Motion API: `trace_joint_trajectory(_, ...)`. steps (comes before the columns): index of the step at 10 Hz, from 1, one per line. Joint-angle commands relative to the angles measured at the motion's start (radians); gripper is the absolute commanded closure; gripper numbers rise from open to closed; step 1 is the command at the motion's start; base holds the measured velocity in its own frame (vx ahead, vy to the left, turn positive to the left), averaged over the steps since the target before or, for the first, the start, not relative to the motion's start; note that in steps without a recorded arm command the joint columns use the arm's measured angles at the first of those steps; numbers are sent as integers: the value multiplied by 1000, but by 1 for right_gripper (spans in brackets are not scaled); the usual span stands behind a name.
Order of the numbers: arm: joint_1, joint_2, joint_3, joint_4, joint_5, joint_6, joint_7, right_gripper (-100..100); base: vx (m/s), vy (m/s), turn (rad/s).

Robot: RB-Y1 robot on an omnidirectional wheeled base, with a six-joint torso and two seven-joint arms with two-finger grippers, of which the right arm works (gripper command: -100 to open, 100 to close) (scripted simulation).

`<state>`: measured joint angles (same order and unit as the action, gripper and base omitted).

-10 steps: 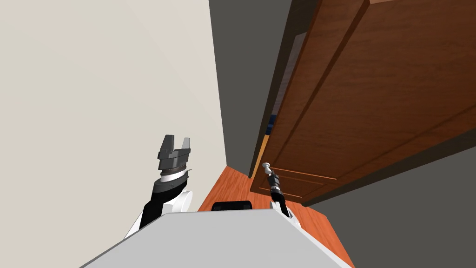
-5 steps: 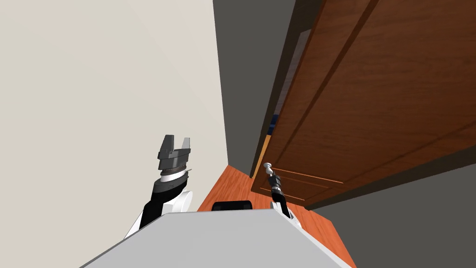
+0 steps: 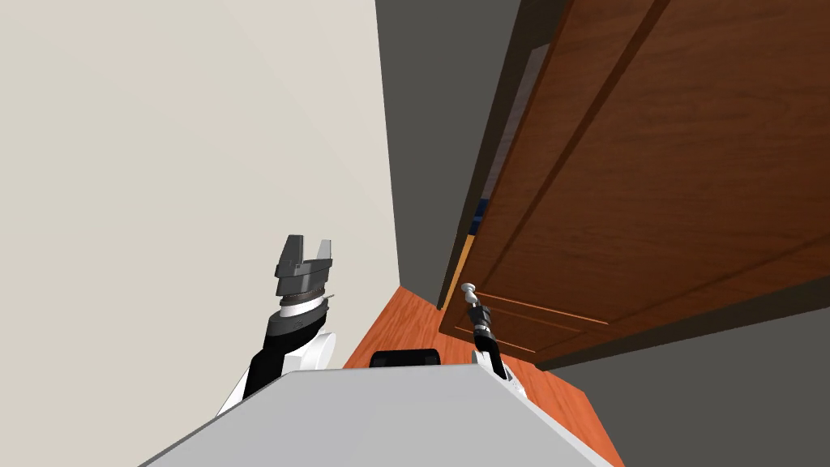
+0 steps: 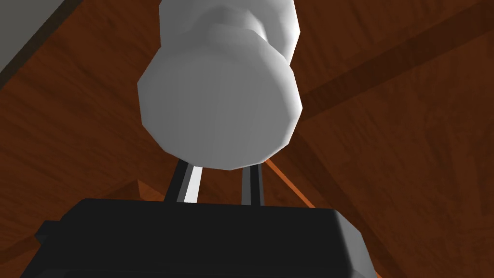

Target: Pull the door open

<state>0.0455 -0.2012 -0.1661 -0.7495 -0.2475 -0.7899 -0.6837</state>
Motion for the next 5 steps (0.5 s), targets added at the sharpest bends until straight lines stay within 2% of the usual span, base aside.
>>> trace_joint_trajectory(1, -9, -3, 4, -13, -15, -15, -42, 100, -16, 0, 92)
trace_joint_trajectory(2, -11, -7, 6, -8, -30, -16, -70, 100, -31, -11, 135)
trace_joint_trajectory(5, -13, -10, 8, -4, -45, -17, -123, 100, -22, -11, 51)
